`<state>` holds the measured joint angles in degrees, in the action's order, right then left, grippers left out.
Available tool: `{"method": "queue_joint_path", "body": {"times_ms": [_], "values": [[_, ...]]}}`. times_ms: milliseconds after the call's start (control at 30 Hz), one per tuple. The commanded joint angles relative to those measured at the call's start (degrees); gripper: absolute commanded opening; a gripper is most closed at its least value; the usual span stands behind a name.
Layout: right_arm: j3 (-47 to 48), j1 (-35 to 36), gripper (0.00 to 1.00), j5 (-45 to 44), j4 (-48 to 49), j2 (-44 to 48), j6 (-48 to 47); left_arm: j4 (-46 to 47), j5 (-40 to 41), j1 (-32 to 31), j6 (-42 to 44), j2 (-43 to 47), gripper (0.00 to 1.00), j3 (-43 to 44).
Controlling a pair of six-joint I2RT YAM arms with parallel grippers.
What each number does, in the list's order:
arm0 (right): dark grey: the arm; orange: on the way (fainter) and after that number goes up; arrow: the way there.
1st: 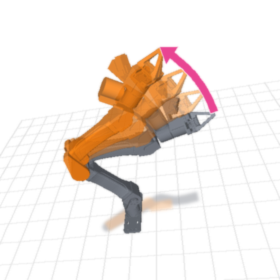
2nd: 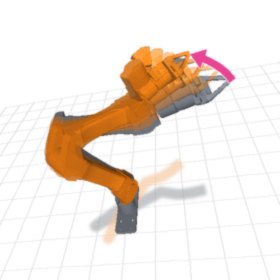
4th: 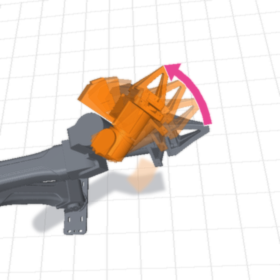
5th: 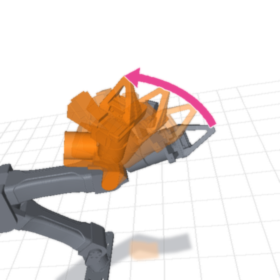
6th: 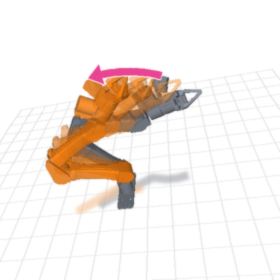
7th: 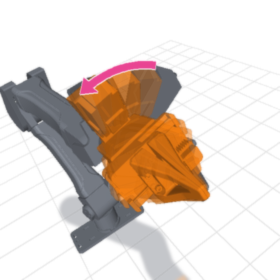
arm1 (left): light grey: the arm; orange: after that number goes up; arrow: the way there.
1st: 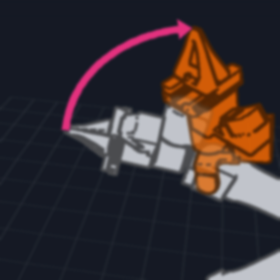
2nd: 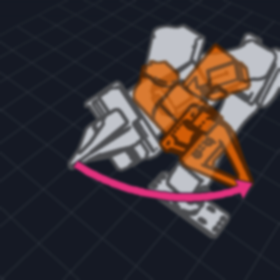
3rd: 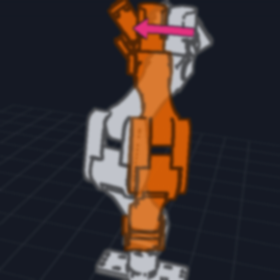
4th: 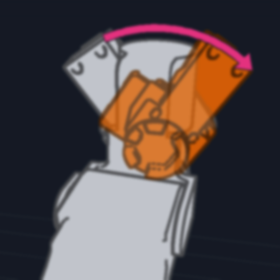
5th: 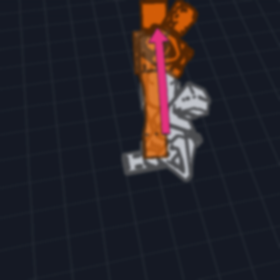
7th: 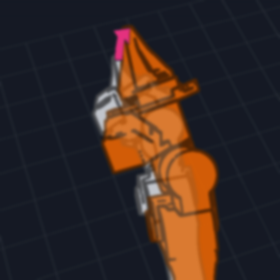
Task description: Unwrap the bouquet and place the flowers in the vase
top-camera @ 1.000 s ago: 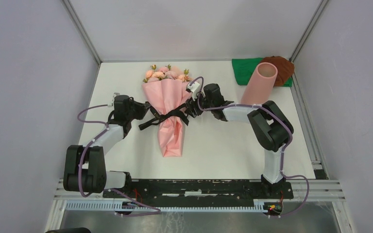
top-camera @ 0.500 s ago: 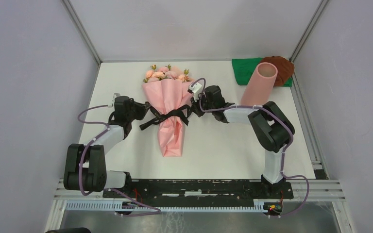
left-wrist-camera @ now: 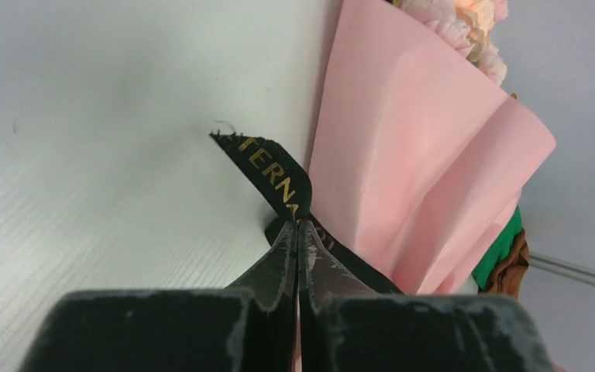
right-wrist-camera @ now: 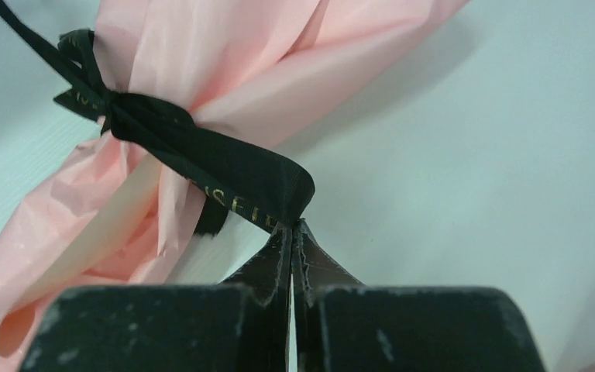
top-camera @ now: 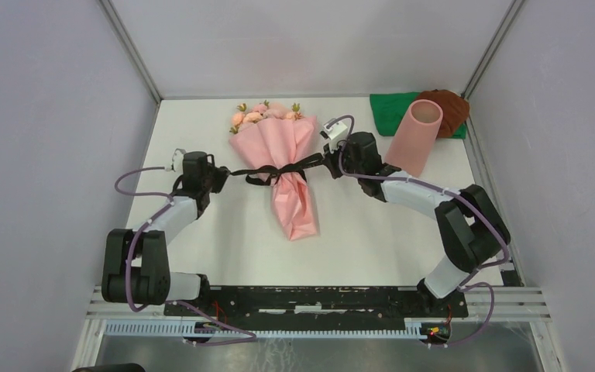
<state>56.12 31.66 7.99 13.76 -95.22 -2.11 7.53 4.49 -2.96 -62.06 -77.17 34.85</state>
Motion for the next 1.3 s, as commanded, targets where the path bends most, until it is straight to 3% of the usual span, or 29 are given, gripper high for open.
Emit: {"method": "queue_joint_path", "body": {"times_ms": [0,233,533,567,600,700,767,833,933,1133,1200,1267], "values": [[-1.80,-1.61,0.00,-3.95,-2.43,5.33,0.54,-6.56,12.30,1.35,6.07,1.75,0.02,5.86],[-3.12,-1.67,0.00,-4.37,-4.77,10.44,0.03,-10.38,16.34,2.87,6.95,5.51,0.02,7.49],[-3.91,-1.67,0.00,-4.48,-5.42,9.15,0.29,-9.78,16.09,5.10,6.87,5.50,0.02,6.64],[-3.47,-1.60,0.05,-4.48,-5.87,8.34,0.26,-8.22,14.39,5.04,6.68,5.27,0.02,6.26],[-3.02,-1.59,0.15,-4.47,-6.16,7.36,0.35,-7.83,12.38,4.99,6.32,4.82,0.02,5.80],[-1.85,-1.61,0.62,-3.28,-7.15,4.75,0.97,-3.29,7.84,3.93,5.82,3.38,0.02,4.28],[-1.89,-1.62,0.82,-1.81,-6.98,3.87,1.24,-1.89,5.03,2.28,5.39,3.47,0.04,3.25],[-2.03,-1.46,0.86,-0.23,-6.64,3.32,1.56,-0.74,2.26,0.18,4.15,4.27,0.17,1.75],[-2.39,-0.31,0.84,0.57,-6.74,2.43,1.84,0.00,1.19,-2.08,2.67,5.81,0.40,0.19],[-4.87,4.30,0.84,-0.39,-4.95,-0.41,2.09,-0.04,0.71,-3.05,1.81,6.18,0.65,-0.95],[-5.77,5.61,0.83,-0.23,-3.70,-1.25,3.44,0.79,0.12,-3.02,1.29,6.13,0.77,-1.82],[-6.11,6.99,0.83,-0.13,-2.91,-2.17,4.04,2.24,-0.77,-3.05,0.57,5.88,0.83,-3.04]]}}
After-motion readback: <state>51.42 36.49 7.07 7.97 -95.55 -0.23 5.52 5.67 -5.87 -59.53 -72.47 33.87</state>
